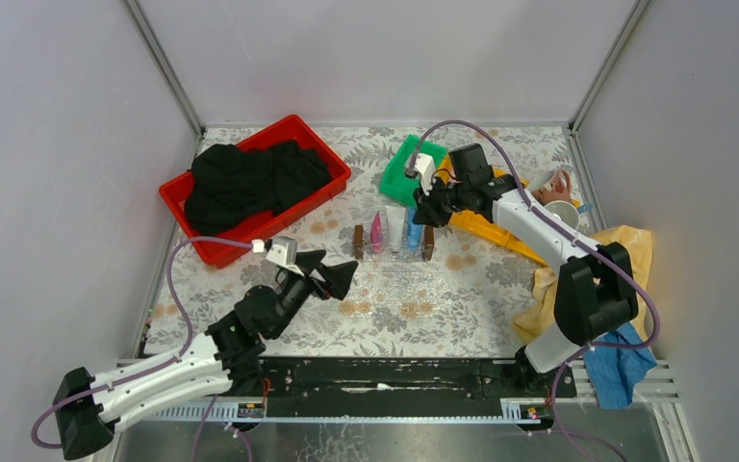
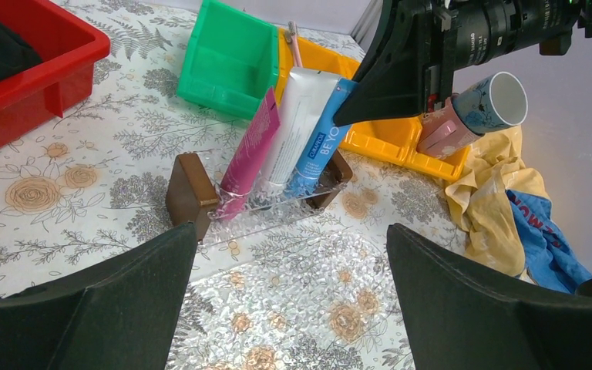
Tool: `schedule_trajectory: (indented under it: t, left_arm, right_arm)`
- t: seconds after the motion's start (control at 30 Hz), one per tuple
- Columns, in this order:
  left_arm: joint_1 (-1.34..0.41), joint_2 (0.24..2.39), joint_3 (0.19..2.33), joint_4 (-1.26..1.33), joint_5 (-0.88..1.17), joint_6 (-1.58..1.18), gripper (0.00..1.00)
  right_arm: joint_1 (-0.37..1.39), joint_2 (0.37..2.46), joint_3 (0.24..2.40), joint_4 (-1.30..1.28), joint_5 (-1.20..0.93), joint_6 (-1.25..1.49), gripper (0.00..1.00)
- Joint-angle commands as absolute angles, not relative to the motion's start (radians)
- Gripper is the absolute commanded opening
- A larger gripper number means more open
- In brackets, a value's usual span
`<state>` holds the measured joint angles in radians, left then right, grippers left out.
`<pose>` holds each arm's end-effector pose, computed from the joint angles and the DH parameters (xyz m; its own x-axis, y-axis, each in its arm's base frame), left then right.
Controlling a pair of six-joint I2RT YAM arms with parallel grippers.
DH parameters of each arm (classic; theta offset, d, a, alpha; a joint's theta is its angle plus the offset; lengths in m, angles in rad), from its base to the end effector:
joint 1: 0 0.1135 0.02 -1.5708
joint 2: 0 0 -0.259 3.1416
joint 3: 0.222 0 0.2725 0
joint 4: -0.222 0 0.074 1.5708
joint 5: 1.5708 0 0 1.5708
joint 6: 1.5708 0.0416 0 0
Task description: Prepare toiletry sets of a toothbrush and toothpaste on the tray
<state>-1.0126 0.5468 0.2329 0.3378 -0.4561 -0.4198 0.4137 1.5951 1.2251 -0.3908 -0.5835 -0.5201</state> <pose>0.1116 -0.1442 0.2258 -0.2038 -0.3645 -0.9086 0.4876 0.7670 -0.4171 0.3337 0.1716 0.2573 -0.1996 -0.5406 -0.8173 -0.9219 0.3862 -0.0303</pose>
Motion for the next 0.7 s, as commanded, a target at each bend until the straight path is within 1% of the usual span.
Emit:
schedule_trajectory:
  t: [0.0, 0.1, 0.27, 0.37, 0.57, 0.63, 0.67]
  left_arm:
    - [-1.007, 0.530, 0.245, 0.353, -0.480, -0.423, 1.00]
    - [-1.007, 0.529, 0.248, 0.352, -0.479, -0.423, 1.00]
    - [-1.007, 0.525, 0.263, 0.349, -0.465, -0.425, 1.00]
    - [-1.008, 0.519, 0.282, 0.345, -0.448, -0.434, 1.00]
    - [-1.008, 0.504, 0.368, 0.313, -0.349, -0.485, 1.00]
    - [-1.007, 0.501, 0.395, 0.333, -0.310, -0.505, 1.00]
    - [-1.007, 0.503, 0.406, 0.346, -0.286, -0.511, 1.00]
  right_arm:
    - [0.435, 1.598, 1.230, -0.368, -0.572, -0.545, 0.17]
    - [0.441, 1.601, 1.225, -0.367, -0.575, -0.552, 0.22]
    - [0.442, 1.586, 1.214, -0.374, -0.593, -0.555, 0.36]
    - [0.441, 1.559, 1.223, -0.400, -0.608, -0.555, 0.45]
    - [0.411, 1.426, 1.224, -0.471, -0.655, -0.558, 0.71]
    - [0.371, 1.386, 1.211, -0.461, -0.714, -0.531, 0.77]
    - [0.333, 1.373, 1.208, -0.457, -0.769, -0.516, 0.78]
